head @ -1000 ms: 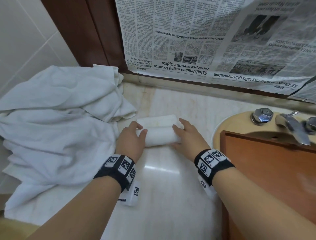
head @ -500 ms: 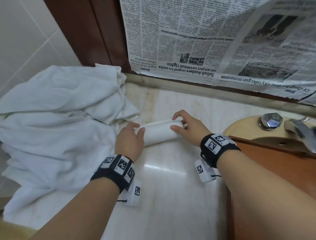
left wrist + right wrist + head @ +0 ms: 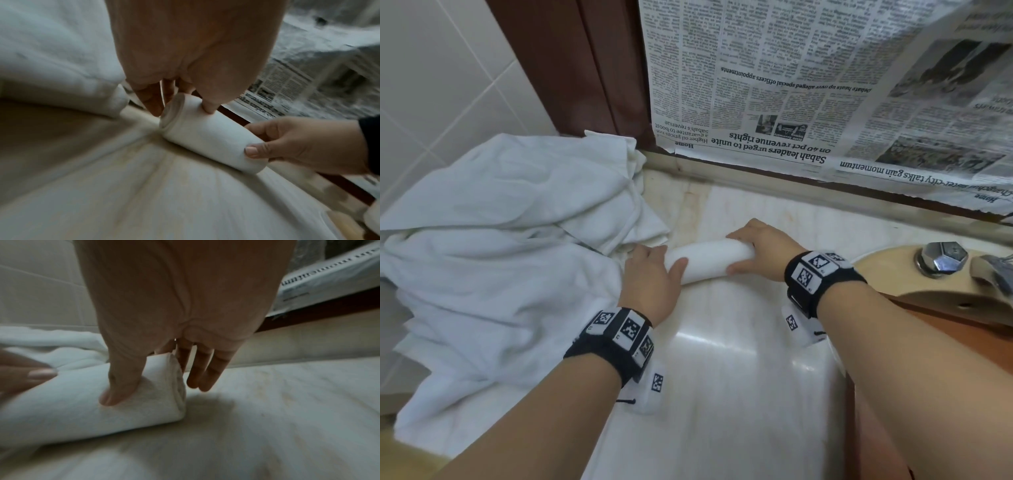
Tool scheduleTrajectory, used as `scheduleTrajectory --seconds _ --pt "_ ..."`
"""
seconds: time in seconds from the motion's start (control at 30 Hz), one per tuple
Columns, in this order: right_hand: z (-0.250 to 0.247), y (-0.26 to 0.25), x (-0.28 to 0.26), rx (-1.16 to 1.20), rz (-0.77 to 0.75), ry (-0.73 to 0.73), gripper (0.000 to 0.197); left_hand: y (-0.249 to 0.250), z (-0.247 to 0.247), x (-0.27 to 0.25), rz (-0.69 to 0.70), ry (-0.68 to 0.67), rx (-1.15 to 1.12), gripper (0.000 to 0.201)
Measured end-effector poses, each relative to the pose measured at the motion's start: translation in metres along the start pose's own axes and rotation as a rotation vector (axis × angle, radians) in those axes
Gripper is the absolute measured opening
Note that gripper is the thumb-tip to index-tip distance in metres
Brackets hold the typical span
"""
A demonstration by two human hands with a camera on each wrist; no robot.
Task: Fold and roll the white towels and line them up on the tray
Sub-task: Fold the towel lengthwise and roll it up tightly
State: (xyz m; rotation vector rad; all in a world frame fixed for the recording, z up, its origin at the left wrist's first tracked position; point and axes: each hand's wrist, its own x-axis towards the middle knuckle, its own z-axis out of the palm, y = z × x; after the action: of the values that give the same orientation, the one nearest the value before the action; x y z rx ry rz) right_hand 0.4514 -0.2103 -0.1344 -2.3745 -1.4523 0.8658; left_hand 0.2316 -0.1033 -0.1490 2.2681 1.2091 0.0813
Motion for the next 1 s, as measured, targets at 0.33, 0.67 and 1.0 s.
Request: scheduleTrajectory --seconds 0.33,0.67,1.0 --pt "0.009 -0.004 0.000 0.662 0.219 0.046 0.039 0.021 -0.003 0.022 -0.241 -0.045 -0.177 0.041" --pt "0.028 -0.030 -0.092 0.832 0.241 0.351 0.041 0.027 0.002 -0.024 -0.210 0.066 -1.147 0.026" --pt "0.039 -0.022 -0.204 1.270 0.259 0.322 0.130 0.081 -0.026 -0.053 -0.007 -0.349 -1.444 0.058"
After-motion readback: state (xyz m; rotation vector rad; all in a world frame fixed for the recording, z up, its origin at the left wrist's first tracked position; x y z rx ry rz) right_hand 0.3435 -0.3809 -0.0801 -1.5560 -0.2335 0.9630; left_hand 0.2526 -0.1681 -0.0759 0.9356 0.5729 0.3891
